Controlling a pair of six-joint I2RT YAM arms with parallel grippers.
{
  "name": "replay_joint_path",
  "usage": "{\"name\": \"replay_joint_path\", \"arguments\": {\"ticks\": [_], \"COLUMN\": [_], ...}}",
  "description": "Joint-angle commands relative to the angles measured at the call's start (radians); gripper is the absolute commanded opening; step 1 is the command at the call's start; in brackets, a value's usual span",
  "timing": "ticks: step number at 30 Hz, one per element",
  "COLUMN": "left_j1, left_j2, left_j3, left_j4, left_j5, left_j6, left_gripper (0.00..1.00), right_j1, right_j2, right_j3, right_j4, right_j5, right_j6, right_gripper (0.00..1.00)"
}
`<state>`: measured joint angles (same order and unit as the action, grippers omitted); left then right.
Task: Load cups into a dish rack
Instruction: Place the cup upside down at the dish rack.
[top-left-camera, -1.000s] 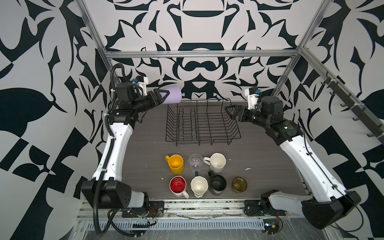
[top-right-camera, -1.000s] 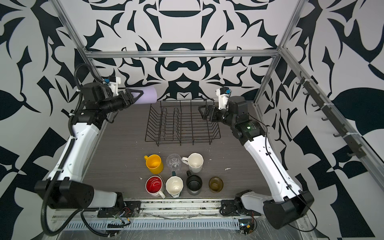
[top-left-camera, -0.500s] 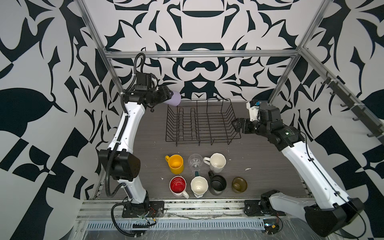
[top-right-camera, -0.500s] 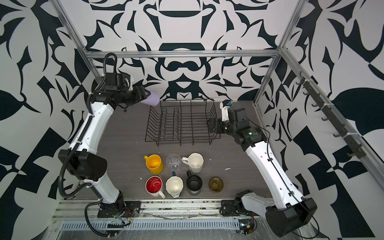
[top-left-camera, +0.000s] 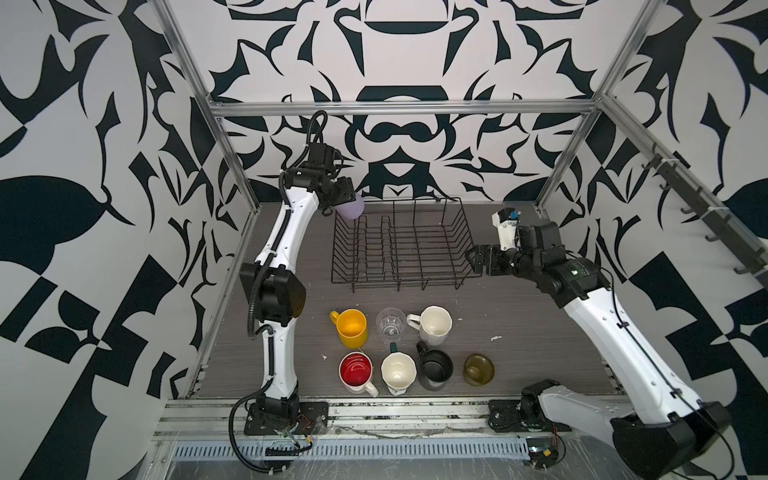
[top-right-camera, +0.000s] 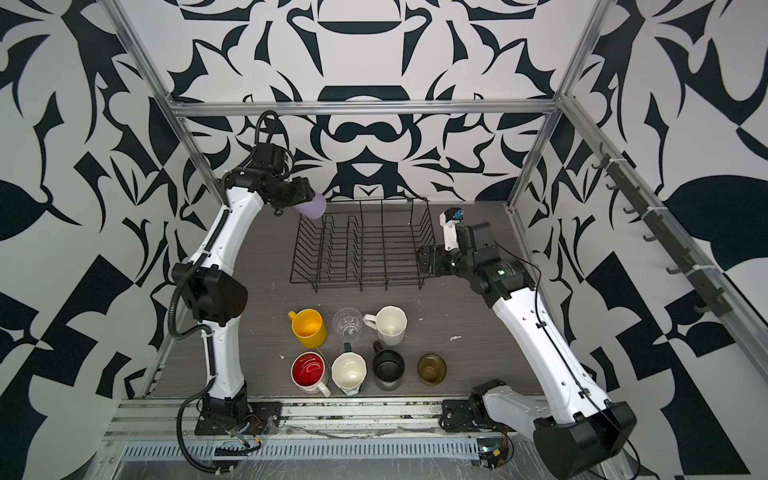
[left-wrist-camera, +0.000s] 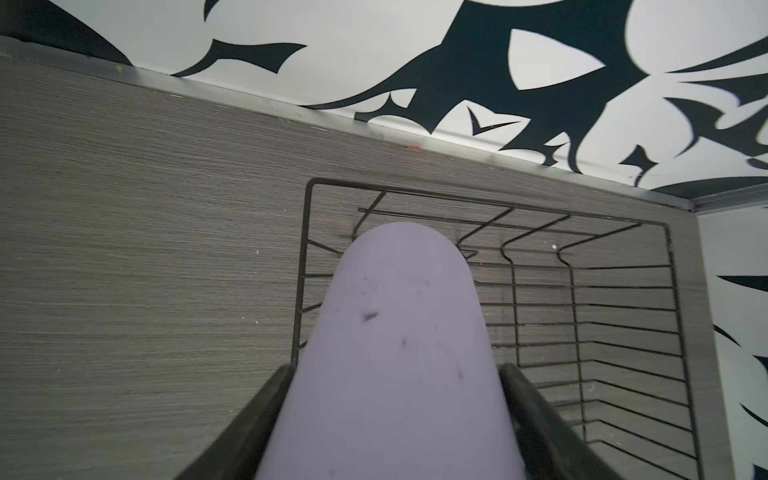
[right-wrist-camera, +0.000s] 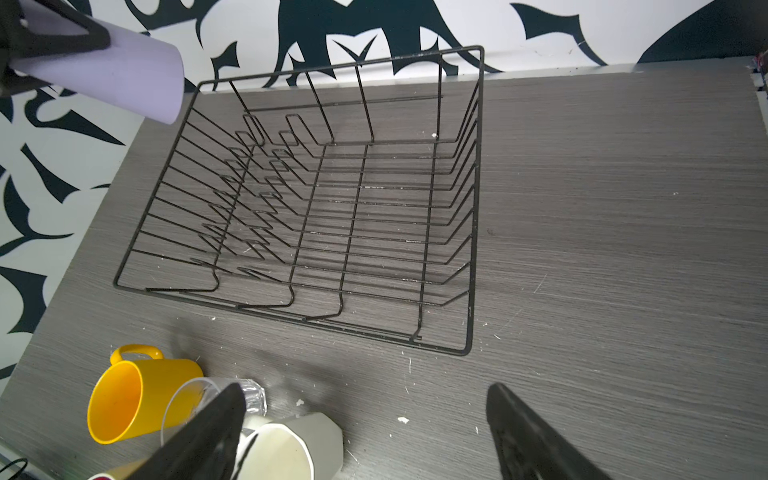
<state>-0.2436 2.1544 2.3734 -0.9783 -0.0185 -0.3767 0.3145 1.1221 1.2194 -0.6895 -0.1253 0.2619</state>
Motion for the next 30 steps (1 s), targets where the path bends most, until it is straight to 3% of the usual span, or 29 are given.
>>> {"name": "replay_joint_path", "arguments": {"ticks": [1,25,27,30], "left_j1": [-0.015,-0.062,-0.065,-0.069], "left_j2": [0.050,0.252,0.262,0.275], "left_j3": [0.063,0.095,0.092,0.093], "left_j4": [-0.053,0.018,0.020,0.024], "left_j5": [-0.052,-0.126,-0.127,-0.127], "left_j6": [0.011,0.028,0.030,0.033], "left_gripper": [0.00,0.01,0.07,0.25], "right_j1": [-0.003,-0.002,-0.003,-0.003], "right_j2": [-0.012,0.005,0.007,0.011], "right_j3": [-0.004,-0.036,-0.040,-0.041], "right_j4": [0.015,0.038,0.040,0.044], "right_j5": [0.006,-0.037,-0.040,-0.045], "right_j6": [-0.014,0.010,0.013,0.016], "right_gripper": [0.92,0.90,0.89,0.89]}}
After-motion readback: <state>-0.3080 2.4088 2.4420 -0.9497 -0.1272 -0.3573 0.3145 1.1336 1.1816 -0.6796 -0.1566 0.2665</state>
